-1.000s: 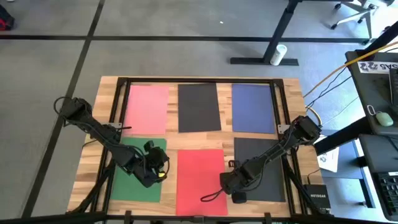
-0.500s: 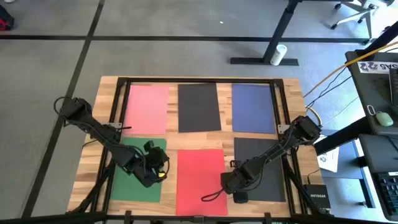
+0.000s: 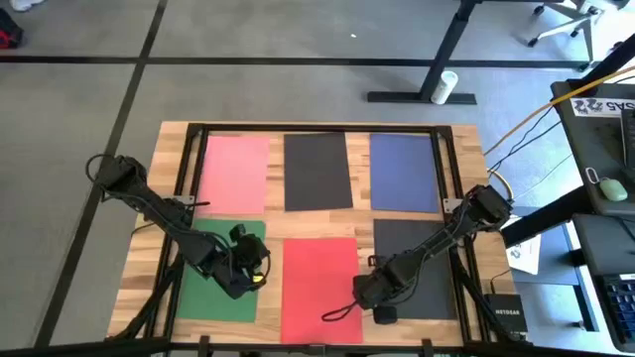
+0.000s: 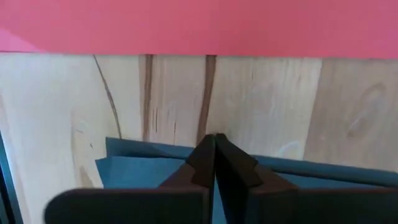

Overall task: Organize paper
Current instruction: Adjust the stacked black papers on the table, then stack the black paper on top of the black paper

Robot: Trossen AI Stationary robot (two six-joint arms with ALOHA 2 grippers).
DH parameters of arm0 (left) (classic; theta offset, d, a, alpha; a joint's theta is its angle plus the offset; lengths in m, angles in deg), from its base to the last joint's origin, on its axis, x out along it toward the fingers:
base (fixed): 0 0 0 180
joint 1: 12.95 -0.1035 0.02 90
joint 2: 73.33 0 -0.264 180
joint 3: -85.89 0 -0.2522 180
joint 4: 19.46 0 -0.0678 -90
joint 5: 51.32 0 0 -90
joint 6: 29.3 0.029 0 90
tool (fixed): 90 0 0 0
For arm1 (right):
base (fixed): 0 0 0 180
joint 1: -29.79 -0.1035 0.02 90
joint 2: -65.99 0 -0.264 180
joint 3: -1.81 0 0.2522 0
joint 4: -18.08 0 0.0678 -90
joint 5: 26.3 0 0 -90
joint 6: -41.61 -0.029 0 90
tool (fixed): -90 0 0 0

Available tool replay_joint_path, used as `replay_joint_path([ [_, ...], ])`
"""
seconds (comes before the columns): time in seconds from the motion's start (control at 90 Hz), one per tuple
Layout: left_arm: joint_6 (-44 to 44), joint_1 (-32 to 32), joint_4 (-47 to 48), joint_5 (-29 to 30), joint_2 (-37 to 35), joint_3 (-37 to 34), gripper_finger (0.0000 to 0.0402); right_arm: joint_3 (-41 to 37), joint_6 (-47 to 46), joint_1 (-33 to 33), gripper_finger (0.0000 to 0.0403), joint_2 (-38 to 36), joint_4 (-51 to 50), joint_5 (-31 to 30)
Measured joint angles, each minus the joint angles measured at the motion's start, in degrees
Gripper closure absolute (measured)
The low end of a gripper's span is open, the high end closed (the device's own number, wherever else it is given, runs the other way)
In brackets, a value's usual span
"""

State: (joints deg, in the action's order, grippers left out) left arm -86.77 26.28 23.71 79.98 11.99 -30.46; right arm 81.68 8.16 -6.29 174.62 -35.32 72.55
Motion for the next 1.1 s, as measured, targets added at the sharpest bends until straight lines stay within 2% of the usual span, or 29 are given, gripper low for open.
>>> replay_joint_path([
  [0.133, 0.02, 0.02, -0.04, 0.0, 0.0, 0.0, 0.0402, 3.47, 2.27, -0.09, 0.0403, 0.39, -1.59, 0.71],
  [0.2, 0.17, 0.01, -0.02, -0.01, 0.0, 0.0, 0.0402, 5.89, 4.17, -0.11, 0.0403, 0.18, -2.93, -1.75],
  [0.322, 0.26, 0.02, -0.07, 0.0, 0.0, 0.0, 0.0402, 8.97, 8.41, 1.37, 0.0403, 0.15, -7.8, -10.03],
  [0.511, 0.04, 0.02, -0.05, 0.0, 0.0, 0.0, 0.0402, 12.77, 12.13, 6.86, 0.04, 0.1, -14.76, -27.2],
  [0.733, 0.43, 0.13, 0.0, -0.02, 0.0, 0.0, 0.0402, 10.82, 21.79, 16.36, 0.0353, 0.04, -16.56, -36.97],
  [0.933, 0.94, 0.13, 0.13, 0.0, 0.02, 0.0, 0.0402, 5.23, 26.63, 24.93, 0.0299, 0.04, -8.79, -37.72],
  [1.1, 1.08, 0.13, 0.15, 0.0, 0.0, 0.0, 0.0402, 1.4, 29.89, 29.46, 0.0284, 0.01, -1.46, -36.65],
])
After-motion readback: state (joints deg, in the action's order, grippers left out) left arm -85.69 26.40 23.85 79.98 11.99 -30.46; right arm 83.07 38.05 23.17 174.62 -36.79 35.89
